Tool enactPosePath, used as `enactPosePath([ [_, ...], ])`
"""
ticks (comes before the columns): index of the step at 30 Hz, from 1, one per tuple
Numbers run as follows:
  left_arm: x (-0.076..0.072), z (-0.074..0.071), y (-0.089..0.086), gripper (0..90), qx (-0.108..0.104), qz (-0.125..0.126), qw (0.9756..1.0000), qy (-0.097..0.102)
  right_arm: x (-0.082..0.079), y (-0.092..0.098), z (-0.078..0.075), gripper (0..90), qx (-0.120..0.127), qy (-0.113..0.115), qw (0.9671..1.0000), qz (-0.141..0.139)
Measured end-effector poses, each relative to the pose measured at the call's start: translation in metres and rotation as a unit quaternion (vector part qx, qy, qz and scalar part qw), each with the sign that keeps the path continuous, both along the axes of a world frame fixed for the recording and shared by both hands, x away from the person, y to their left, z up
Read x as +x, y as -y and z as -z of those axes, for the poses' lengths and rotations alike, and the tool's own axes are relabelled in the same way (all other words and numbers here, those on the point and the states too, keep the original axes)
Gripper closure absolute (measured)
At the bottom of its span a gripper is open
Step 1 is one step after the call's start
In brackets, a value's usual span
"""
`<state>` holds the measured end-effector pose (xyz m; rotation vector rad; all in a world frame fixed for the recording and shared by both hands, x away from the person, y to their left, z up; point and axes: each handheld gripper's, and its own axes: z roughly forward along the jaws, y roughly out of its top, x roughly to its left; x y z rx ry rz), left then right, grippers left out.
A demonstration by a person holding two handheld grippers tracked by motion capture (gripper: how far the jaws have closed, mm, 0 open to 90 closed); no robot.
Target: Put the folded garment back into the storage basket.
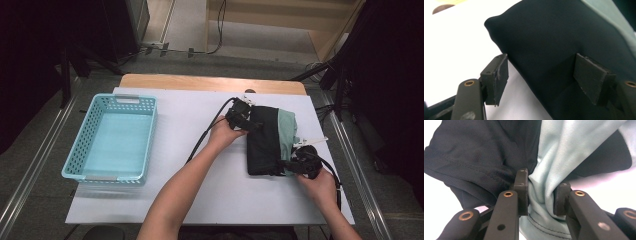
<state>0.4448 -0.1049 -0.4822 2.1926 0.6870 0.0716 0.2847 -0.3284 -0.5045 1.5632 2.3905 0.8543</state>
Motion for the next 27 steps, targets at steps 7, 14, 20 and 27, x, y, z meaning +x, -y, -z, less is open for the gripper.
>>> enactPosePath([
  [7,0.0011,0.0064,0.0026,28.8,-0.011,-0.008,0.9994,-0.032,0.0003,0.0000,0.0000,69.0,0.000,-0.001,1.0000,-0.001],
  [14,0.0014,0.0090,0.0041,42.0,-0.033,-0.004,0.9971,-0.068,0.0006,0.0004,0.0001,69.0,0.000,-0.001,1.0000,-0.001],
  [20,-0.0009,0.0091,0.0054,54.6,-0.030,-0.008,0.9955,-0.089,0.0010,0.0005,0.0002,69.5,0.005,-0.002,1.0000,-0.001],
  [27,-0.0067,0.0067,0.0076,75.0,-0.018,-0.014,0.9957,-0.090,0.0059,0.0034,-0.0031,74.1,0.015,-0.023,0.9996,-0.010],
])
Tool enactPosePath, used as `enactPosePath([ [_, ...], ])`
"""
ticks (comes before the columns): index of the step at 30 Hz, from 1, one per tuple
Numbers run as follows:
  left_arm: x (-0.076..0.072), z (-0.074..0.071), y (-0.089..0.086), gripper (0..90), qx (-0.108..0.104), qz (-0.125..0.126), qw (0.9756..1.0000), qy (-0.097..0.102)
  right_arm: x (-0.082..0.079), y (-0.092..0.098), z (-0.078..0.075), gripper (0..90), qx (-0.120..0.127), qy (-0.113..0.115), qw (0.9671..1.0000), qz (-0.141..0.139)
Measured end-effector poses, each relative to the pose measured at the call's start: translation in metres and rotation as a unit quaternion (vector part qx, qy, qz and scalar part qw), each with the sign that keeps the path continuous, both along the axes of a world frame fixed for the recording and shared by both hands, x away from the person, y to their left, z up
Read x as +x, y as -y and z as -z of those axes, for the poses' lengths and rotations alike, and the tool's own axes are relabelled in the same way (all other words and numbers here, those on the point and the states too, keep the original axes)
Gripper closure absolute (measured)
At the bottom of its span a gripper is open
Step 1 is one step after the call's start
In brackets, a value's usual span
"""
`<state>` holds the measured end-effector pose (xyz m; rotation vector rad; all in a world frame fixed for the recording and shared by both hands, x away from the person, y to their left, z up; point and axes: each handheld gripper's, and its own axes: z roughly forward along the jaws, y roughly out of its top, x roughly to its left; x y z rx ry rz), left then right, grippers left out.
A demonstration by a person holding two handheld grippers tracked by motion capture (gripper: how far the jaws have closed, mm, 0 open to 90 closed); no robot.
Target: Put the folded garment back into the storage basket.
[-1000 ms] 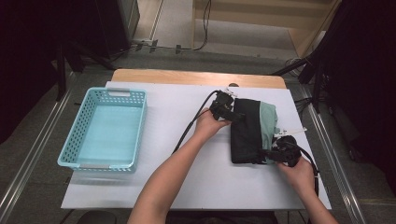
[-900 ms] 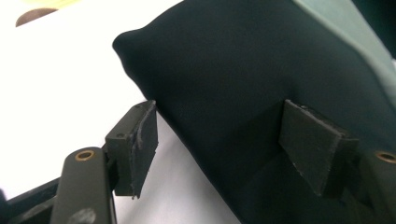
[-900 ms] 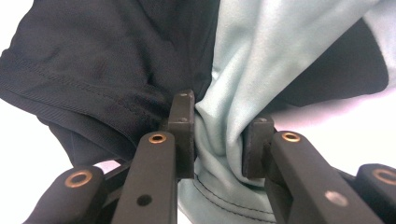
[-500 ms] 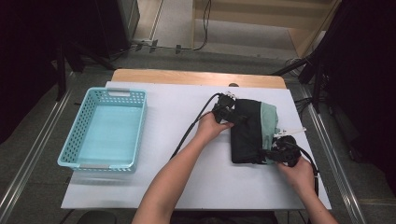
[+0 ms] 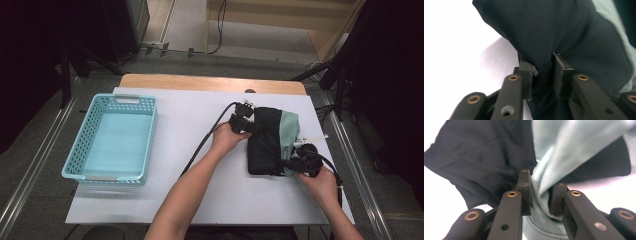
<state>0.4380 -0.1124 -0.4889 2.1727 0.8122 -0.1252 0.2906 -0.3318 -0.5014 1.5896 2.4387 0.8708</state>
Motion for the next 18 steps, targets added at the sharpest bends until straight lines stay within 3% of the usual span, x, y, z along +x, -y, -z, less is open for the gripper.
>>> enactPosePath([
  [5,0.001,-0.006,-0.002,76.9,0.003,-0.009,0.9997,-0.022,0.003,0.004,-0.002,76.3,0.017,-0.019,0.9997,0.003],
  [10,0.004,-0.021,-0.006,77.5,-0.001,-0.015,0.9990,-0.042,0.001,0.009,-0.012,76.9,0.038,-0.010,0.9992,0.006],
  [18,0.001,-0.045,-0.013,78.1,-0.016,-0.008,0.9993,-0.033,-0.006,0.010,-0.031,76.9,0.064,0.019,0.9977,0.010],
])
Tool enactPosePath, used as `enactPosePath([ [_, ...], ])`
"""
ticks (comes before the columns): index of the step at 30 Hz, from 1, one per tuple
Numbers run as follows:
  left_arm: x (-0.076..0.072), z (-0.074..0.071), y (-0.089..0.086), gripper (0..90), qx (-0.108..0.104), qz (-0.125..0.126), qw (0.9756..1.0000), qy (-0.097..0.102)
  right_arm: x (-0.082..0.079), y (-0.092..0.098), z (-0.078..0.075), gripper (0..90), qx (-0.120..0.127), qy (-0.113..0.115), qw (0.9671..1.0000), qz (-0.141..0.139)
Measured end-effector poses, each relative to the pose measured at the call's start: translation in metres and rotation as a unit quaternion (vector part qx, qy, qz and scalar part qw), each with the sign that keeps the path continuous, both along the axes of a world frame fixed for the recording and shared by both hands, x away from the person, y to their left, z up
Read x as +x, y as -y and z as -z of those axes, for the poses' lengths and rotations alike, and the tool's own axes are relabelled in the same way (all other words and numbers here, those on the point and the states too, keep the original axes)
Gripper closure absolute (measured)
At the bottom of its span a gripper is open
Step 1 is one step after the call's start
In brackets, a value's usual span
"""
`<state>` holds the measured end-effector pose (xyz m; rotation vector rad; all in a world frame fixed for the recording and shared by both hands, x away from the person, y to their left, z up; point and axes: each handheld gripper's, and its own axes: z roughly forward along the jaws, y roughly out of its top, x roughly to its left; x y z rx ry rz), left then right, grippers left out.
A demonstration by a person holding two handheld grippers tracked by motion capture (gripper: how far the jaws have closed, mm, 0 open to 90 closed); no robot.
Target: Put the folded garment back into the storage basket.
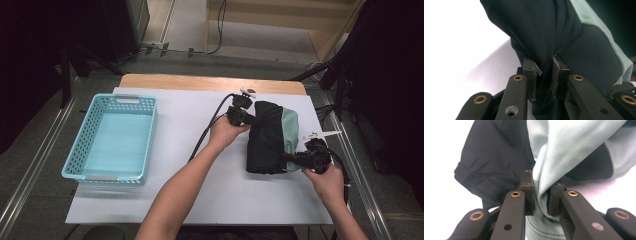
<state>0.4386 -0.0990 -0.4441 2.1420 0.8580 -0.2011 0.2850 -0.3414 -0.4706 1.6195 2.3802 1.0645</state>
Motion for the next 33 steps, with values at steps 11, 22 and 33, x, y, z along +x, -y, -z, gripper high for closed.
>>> enactPosePath([
  [11,-0.005,-0.023,-0.019,78.9,-0.020,-0.001,0.9998,-0.001,-0.008,-0.009,-0.021,76.8,0.019,0.024,0.9995,-0.009],
  [22,-0.013,-0.028,-0.038,79.4,-0.034,-0.003,0.9994,-0.010,-0.014,-0.020,-0.026,76.9,0.027,0.028,0.9989,-0.028],
  [33,-0.022,-0.035,-0.062,79.6,-0.026,-0.015,0.9995,0.003,-0.014,-0.041,-0.031,76.9,0.025,0.035,0.9976,-0.055],
])
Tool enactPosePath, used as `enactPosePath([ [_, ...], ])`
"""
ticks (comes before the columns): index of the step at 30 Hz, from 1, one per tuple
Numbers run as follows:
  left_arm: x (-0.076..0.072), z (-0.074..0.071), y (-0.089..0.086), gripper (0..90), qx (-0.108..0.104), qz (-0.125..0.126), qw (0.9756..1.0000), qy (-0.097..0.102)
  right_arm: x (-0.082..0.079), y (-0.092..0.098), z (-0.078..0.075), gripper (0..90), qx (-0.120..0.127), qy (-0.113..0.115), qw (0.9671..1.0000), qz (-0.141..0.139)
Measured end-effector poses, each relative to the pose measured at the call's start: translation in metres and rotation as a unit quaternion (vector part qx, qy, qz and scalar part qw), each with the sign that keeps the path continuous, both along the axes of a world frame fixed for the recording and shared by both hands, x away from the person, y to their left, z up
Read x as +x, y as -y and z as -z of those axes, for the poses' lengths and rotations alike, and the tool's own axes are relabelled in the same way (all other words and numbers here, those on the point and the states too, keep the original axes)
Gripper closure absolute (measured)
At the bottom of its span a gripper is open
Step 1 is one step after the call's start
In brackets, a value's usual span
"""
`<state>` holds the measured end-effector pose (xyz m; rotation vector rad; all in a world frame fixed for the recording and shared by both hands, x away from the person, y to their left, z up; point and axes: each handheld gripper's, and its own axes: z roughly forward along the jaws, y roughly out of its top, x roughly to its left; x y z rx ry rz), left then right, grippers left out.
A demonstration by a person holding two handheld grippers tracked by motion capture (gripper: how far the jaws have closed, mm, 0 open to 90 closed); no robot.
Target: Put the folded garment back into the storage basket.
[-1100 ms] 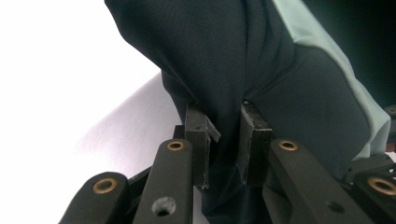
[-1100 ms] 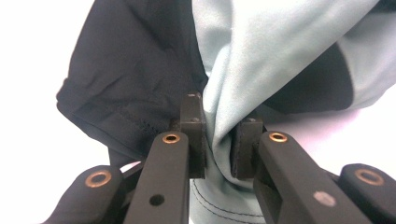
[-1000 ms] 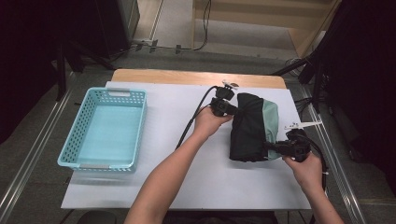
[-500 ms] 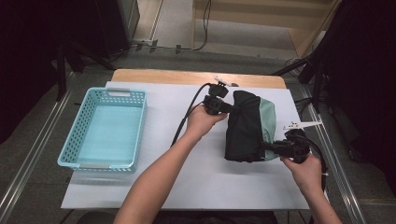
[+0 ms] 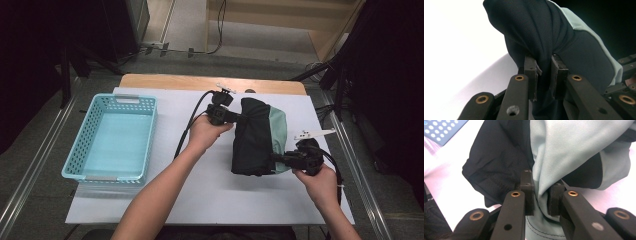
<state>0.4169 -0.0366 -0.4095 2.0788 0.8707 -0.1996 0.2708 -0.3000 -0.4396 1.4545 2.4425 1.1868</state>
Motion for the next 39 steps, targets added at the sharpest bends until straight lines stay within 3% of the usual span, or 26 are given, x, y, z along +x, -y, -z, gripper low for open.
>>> enactPosePath([
  [15,-0.010,-0.004,-0.032,79.8,0.004,-0.018,0.9998,0.008,0.006,-0.029,-0.003,76.8,-0.004,0.006,0.9995,-0.032],
  [23,-0.018,-0.002,-0.055,79.8,-0.001,-0.027,0.9996,0.011,0.006,-0.046,-0.003,76.7,-0.010,0.008,0.9986,-0.052],
  [39,-0.026,0.006,-0.083,79.9,-0.001,-0.042,0.9991,0.012,0.012,-0.072,0.001,76.6,-0.023,0.005,0.9964,-0.082],
])
